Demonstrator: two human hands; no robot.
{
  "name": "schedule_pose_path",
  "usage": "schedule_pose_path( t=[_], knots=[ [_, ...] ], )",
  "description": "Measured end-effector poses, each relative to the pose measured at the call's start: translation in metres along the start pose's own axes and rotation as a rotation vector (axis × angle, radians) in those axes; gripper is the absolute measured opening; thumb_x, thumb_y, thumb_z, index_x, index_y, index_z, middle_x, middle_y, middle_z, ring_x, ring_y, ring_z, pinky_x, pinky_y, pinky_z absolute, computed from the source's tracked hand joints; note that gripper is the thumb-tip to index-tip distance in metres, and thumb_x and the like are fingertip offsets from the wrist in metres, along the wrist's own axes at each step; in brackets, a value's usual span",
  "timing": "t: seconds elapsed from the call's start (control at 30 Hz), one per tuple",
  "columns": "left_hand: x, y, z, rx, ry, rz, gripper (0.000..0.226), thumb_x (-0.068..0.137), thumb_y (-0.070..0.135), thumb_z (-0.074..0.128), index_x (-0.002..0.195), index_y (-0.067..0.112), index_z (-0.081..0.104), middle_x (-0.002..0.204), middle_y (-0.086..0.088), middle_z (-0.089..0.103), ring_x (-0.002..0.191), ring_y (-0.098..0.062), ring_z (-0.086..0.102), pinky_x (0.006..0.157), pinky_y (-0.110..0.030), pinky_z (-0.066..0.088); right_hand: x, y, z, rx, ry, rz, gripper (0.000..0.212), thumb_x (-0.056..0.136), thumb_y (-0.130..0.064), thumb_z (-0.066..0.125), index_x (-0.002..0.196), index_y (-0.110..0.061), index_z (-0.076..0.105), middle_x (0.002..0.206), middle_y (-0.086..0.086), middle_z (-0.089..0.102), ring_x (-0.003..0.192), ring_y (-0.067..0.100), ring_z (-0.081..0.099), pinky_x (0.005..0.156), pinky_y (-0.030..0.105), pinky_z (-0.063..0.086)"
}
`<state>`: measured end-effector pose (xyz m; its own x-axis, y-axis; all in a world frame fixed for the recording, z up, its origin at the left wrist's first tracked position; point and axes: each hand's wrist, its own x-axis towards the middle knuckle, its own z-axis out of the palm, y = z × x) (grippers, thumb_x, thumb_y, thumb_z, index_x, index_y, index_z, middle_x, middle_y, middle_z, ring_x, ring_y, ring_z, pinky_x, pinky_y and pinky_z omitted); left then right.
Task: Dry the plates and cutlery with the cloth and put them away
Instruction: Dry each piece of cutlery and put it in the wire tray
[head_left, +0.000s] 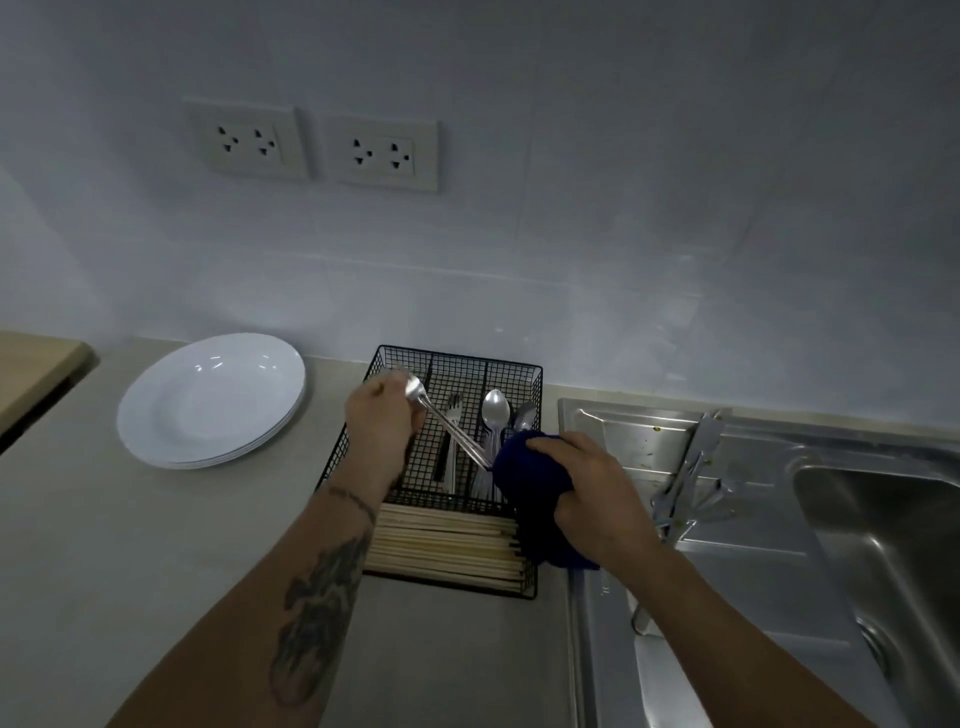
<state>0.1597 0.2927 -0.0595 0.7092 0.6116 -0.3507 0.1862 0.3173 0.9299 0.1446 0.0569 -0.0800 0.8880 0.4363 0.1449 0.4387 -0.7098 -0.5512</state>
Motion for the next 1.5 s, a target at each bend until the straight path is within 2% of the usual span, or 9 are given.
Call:
schedule_pose_path(
  t=[0.17, 0.33, 0.57, 0.7, 0.8, 0.9, 1.17, 1.33, 1.5],
  knots=[
    [0.046, 0.009, 0.030, 0.612, -0.060, 0.323, 0.028, 0.093, 0.026, 0.052, 0.079, 0.013, 0.073, 0.076, -0.007, 0.070, 0.065, -0.019, 0.060, 0.063, -0.027, 0.049, -0.013, 0.016, -0.027, 0.273, -0.049, 0.236, 0.062, 0.069, 0.016, 0.044, 0.105, -0.034, 0.050, 0.107, -0.003, 0.060, 0.090, 0.011, 0.059, 0.063, 0.023, 0.052],
    [0.059, -0.019, 0.051, 1.106, -0.304, 0.426, 0.032, 0.089, 0.026, 0.053, 0.070, 0.007, 0.070, 0.066, -0.001, 0.060, 0.061, -0.014, 0.056, 0.056, -0.024, 0.032, -0.028, 0.034, -0.042, 0.433, 0.087, 0.380, 0.063, 0.069, 0.022, 0.035, 0.086, -0.030, 0.067, 0.098, -0.009, 0.065, 0.091, -0.003, 0.059, 0.078, 0.015, 0.047],
    [0.028, -0.032, 0.058, 1.104, -0.256, 0.519, 0.011, 0.083, 0.008, 0.056, 0.074, 0.013, 0.060, 0.074, -0.003, 0.063, 0.062, -0.019, 0.056, 0.052, -0.021, 0.037, -0.047, 0.057, -0.066, 0.842, 0.255, 0.734, 0.027, 0.075, -0.003, 0.045, 0.082, -0.003, 0.071, 0.076, 0.012, 0.069, 0.073, 0.028, 0.065, 0.068, 0.034, 0.050],
    [-0.010, -0.030, 0.069, 1.011, -0.300, 0.617, 0.016, 0.084, 0.024, 0.060, 0.072, 0.015, 0.066, 0.075, -0.002, 0.065, 0.064, -0.019, 0.057, 0.059, -0.027, 0.046, -0.067, 0.068, -0.082, 0.986, 0.219, 0.690, 0.054, 0.062, -0.035, 0.071, 0.091, 0.010, 0.061, 0.085, 0.025, 0.066, 0.080, 0.038, 0.064, 0.077, 0.045, 0.050],
    [-0.039, -0.037, 0.091, 1.004, -0.367, 0.652, 0.020, 0.090, 0.009, 0.055, 0.101, 0.013, 0.071, 0.099, 0.000, 0.067, 0.078, -0.012, 0.058, 0.063, -0.021, 0.044, -0.079, 0.068, -0.092, 0.876, 0.273, 0.707, 0.036, 0.068, -0.028, 0.083, 0.094, -0.007, 0.069, 0.088, 0.014, 0.073, 0.081, 0.031, 0.071, 0.075, 0.042, 0.058],
    [-0.068, -0.055, 0.121, 1.038, -0.533, 0.653, 0.028, 0.093, 0.008, 0.048, 0.106, 0.017, 0.071, 0.109, -0.001, 0.068, 0.088, -0.014, 0.060, 0.069, -0.021, 0.046, -0.093, 0.075, -0.106, 0.503, 0.376, 0.690, 0.014, 0.076, -0.006, 0.071, 0.080, -0.015, 0.062, 0.078, 0.005, 0.068, 0.073, 0.021, 0.065, 0.064, 0.032, 0.054],
    [-0.126, -0.106, 0.208, 1.116, -0.737, 0.564, 0.025, 0.086, 0.007, 0.053, 0.096, 0.012, 0.076, 0.102, -0.005, 0.072, 0.096, -0.024, 0.066, 0.088, -0.030, 0.053, -0.125, 0.125, -0.154, 0.029, 0.288, 0.401, 0.046, 0.067, 0.007, 0.057, 0.098, -0.025, 0.049, 0.101, -0.002, 0.056, 0.085, 0.019, 0.053, 0.066, 0.029, 0.042],
    [-0.139, -0.132, 0.248, 1.186, -0.646, 0.545, 0.023, 0.081, 0.007, 0.054, 0.084, 0.013, 0.076, 0.091, -0.005, 0.071, 0.088, -0.026, 0.066, 0.077, -0.032, 0.055, -0.133, 0.159, -0.167, 0.033, 0.221, 0.371, 0.049, 0.069, 0.009, 0.055, 0.103, -0.026, 0.050, 0.104, -0.003, 0.057, 0.089, 0.018, 0.055, 0.073, 0.036, 0.050],
    [-0.148, -0.154, 0.282, 1.300, -0.592, 0.532, 0.019, 0.085, 0.012, 0.054, 0.085, 0.012, 0.073, 0.090, -0.007, 0.070, 0.074, -0.022, 0.061, 0.065, -0.028, 0.046, -0.130, 0.184, -0.172, 0.075, 0.123, 0.390, 0.052, 0.074, 0.007, 0.056, 0.106, -0.031, 0.041, 0.100, -0.007, 0.054, 0.088, 0.016, 0.055, 0.066, 0.023, 0.042]
  ],
)
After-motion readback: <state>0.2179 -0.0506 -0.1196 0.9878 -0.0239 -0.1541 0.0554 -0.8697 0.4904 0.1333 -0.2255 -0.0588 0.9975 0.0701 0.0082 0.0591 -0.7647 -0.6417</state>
